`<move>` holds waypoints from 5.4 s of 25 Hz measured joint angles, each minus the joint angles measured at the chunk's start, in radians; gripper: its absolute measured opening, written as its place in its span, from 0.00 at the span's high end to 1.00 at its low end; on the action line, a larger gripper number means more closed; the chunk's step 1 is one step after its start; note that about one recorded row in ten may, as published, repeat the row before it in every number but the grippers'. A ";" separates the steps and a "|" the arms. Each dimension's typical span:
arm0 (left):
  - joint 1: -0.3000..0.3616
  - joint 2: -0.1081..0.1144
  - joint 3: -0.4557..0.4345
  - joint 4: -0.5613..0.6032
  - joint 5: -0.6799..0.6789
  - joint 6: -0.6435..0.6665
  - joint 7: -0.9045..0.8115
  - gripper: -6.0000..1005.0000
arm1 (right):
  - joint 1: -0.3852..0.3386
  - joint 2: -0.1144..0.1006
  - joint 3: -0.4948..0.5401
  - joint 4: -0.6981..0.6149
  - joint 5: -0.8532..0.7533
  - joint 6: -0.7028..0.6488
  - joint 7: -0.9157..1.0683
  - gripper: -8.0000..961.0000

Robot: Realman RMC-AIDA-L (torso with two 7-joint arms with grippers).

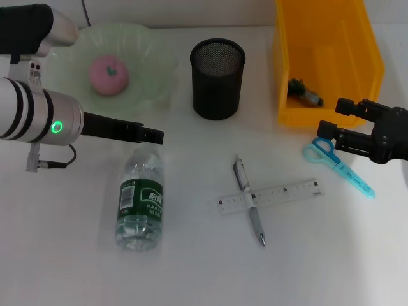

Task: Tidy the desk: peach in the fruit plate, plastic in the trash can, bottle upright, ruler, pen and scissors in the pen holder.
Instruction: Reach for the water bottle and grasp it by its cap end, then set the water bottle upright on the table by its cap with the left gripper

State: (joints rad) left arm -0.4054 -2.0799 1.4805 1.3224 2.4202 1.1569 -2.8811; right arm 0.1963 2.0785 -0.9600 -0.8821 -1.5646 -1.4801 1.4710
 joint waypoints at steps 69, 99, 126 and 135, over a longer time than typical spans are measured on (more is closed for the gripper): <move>-0.026 0.008 -0.023 -0.011 -0.080 0.066 0.399 0.51 | 0.031 0.001 0.009 0.043 -0.038 0.002 0.020 0.18; 0.069 0.014 -0.420 -0.174 -0.492 0.207 1.301 0.49 | 0.051 0.000 0.000 0.017 -0.038 -0.004 0.094 0.18; 0.081 0.014 -0.625 -0.501 -0.769 0.266 1.812 0.48 | 0.063 0.000 0.000 0.017 -0.038 -0.011 0.098 0.18; 0.073 0.014 -0.668 -0.550 -0.789 0.272 1.875 0.47 | 0.064 0.000 0.000 0.017 -0.038 -0.011 0.098 0.18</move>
State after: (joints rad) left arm -0.3326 -2.0656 0.8124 0.7724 1.6314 1.4285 -1.0064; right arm 0.2606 2.0785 -0.9602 -0.8652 -1.6030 -1.4909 1.5693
